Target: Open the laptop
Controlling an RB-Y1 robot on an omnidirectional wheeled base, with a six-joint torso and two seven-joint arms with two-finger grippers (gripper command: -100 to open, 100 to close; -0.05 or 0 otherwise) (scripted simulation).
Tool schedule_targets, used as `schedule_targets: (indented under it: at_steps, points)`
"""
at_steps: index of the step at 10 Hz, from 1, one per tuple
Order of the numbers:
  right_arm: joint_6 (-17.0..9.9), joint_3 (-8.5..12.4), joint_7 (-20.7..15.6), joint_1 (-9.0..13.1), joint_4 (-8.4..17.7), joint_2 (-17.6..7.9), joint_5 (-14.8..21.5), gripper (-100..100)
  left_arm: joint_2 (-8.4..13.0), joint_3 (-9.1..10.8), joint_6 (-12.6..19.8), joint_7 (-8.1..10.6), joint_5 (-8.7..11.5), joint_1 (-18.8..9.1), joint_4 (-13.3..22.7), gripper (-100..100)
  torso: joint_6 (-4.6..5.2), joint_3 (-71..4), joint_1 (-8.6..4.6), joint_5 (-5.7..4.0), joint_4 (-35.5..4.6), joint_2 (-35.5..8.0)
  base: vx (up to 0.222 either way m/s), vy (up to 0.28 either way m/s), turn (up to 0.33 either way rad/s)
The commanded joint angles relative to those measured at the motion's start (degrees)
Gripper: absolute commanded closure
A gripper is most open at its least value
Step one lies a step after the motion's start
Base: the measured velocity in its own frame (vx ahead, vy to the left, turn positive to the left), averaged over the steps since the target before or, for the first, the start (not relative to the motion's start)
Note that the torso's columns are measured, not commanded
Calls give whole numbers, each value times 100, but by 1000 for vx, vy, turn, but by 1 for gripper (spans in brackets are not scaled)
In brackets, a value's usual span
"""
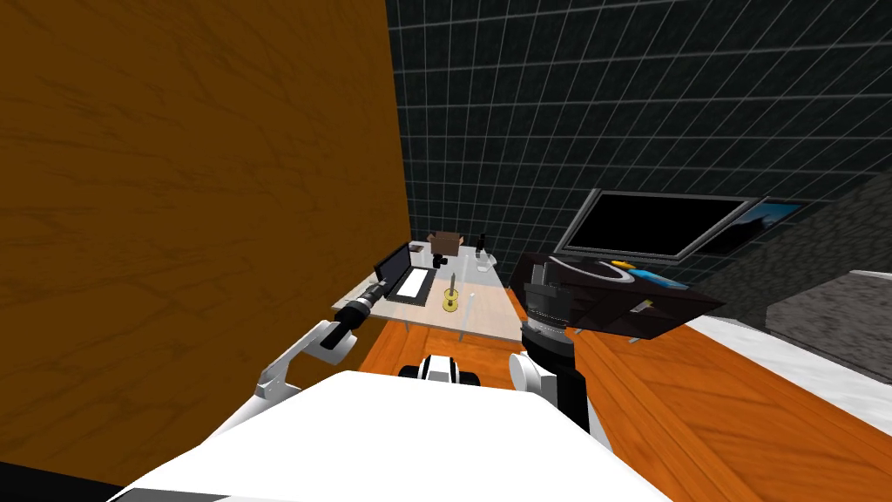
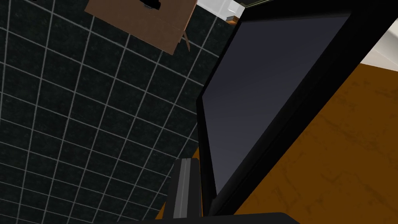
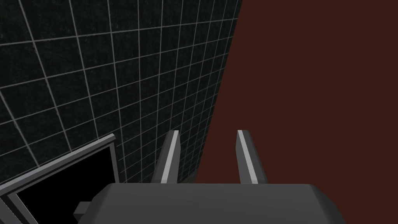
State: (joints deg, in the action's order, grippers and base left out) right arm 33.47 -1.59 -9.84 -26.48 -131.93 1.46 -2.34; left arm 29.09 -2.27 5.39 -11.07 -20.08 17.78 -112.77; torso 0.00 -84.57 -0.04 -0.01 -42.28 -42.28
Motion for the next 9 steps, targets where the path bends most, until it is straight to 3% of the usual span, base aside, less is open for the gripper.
schedule_targets:
  at_steps: [1,2,7,9]
  points:
    - [0,0,0,0,0,0,0,0,20,11,-39,-94,-106,10,30,100,0,0,1,0,0,0,0,-42,4]
    - [0,0,0,0,0,-1,0,0,-3,94,-2,-195,-49,-167,26,-100,0,0,19,4,0,0,-37,34,-45]
    - [0,1,0,0,0,-2,0,0,-59,331,84,-428,152,-643,-47,-100,0,-7,-7,-2,3,10,-48,79,-30]
    - [0,1,0,0,0,-2,0,0,-73,420,-19,-475,260,-772,-108,-100,0,3,4,1,-1,-4,-74,115,-31]
